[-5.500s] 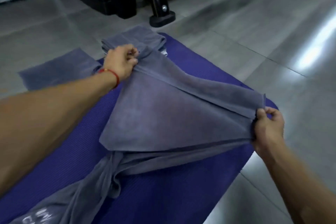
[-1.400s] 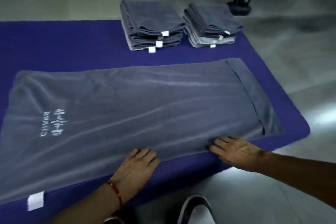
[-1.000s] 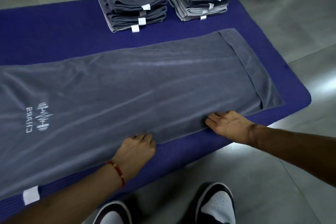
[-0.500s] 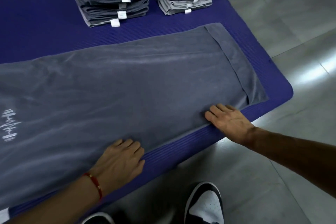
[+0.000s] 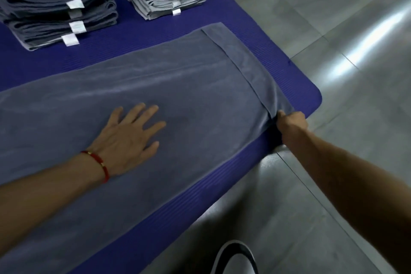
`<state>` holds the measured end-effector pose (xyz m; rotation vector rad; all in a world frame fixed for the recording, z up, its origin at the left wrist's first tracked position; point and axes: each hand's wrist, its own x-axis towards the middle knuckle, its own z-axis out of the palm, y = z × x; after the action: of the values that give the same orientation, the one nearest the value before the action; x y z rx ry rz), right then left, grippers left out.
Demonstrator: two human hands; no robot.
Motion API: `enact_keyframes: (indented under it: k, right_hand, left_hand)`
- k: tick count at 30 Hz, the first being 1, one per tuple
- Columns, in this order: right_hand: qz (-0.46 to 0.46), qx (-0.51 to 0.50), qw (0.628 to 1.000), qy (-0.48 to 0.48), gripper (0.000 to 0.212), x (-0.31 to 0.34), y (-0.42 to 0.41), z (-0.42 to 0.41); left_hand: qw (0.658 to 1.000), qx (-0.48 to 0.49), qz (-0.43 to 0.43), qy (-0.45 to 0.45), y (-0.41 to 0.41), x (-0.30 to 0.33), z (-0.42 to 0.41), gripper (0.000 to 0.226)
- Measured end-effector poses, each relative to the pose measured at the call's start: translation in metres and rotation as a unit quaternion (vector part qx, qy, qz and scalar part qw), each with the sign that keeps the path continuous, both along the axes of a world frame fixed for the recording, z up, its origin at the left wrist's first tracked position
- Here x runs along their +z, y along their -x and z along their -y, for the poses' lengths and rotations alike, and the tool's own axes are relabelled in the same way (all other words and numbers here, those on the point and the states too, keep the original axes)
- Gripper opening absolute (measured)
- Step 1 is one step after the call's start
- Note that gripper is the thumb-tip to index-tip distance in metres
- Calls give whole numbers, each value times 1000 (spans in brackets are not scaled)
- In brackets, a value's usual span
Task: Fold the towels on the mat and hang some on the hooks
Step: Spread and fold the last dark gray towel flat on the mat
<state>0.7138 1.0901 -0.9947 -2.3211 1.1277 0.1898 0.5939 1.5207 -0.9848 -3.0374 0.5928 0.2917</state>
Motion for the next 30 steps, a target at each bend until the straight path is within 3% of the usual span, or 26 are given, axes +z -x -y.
enact_keyframes:
  k: [4, 6, 9, 11, 15, 18, 24, 28, 30]
  right_hand:
    - [41, 0, 999, 26, 36, -6, -3, 19]
    - [36, -3, 999, 33, 42, -5, 3, 36]
    - [60, 41, 986, 148, 41, 3, 0, 23]
    - [101, 143, 958, 228, 34, 16, -16, -6]
    - [153, 396, 884, 198, 31, 25, -92, -74]
    - [146, 519, 818, 200, 30, 29, -163, -131]
    - [46, 643, 747, 163, 45, 35, -278, -198]
    - [-22, 681, 687, 253, 28, 54, -310, -208]
    - [16, 663, 688, 294, 22, 55, -319, -204]
  left_hand:
    - [998, 63, 1, -13, -37, -9, -1, 63]
    - [991, 131, -16, 5, -56, -15, -7, 63]
    - [976, 210, -39, 29, -69, -24, -15, 65]
    - [977, 210, 4, 27, -64, -33, -15, 64]
    - [979, 204, 14, 10, -59, -36, -13, 67]
    - [979, 202, 32, 6, -58, -37, -14, 67]
    - [979, 197, 55, -9, -59, -33, -11, 69]
    - [978, 197, 64, -10, -59, -31, -11, 71]
    - [977, 204, 68, -4, -59, -30, -11, 71]
